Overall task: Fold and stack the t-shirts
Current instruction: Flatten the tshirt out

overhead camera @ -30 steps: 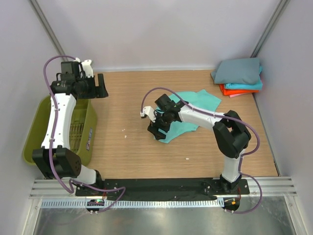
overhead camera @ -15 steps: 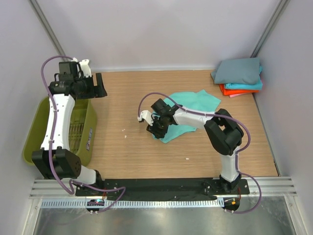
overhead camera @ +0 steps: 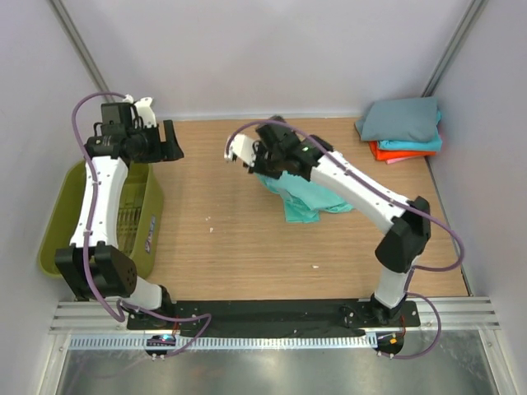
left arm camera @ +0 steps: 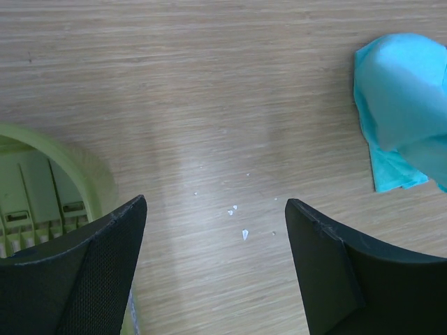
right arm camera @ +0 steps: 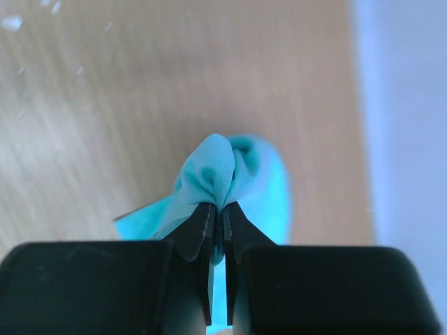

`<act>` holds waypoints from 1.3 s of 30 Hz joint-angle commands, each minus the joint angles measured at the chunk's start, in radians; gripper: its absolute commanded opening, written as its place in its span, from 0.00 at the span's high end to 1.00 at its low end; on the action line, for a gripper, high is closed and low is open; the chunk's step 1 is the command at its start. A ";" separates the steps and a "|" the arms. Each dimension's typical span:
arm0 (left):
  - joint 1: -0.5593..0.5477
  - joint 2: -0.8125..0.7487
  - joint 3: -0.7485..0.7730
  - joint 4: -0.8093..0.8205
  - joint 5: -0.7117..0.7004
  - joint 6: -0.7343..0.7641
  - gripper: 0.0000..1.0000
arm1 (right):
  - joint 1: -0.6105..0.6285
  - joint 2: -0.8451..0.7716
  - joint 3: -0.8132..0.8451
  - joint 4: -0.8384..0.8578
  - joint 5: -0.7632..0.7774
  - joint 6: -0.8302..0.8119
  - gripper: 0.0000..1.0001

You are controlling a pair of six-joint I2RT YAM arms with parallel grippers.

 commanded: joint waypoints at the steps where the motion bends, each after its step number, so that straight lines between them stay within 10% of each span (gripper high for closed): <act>1: -0.021 0.012 -0.030 0.103 0.014 0.010 0.19 | 0.001 -0.117 0.170 -0.039 0.121 -0.091 0.98; 17: -0.256 0.092 -0.019 0.069 0.115 0.098 0.22 | -0.431 -0.114 0.190 0.181 0.344 -0.128 0.99; 25: -0.665 0.234 0.002 0.063 -0.140 0.295 0.24 | -0.541 -0.031 0.146 0.219 0.336 -0.119 0.98; 39: -0.839 0.708 0.487 0.051 -0.266 0.298 0.32 | -0.584 -0.071 0.074 0.241 0.299 -0.077 0.99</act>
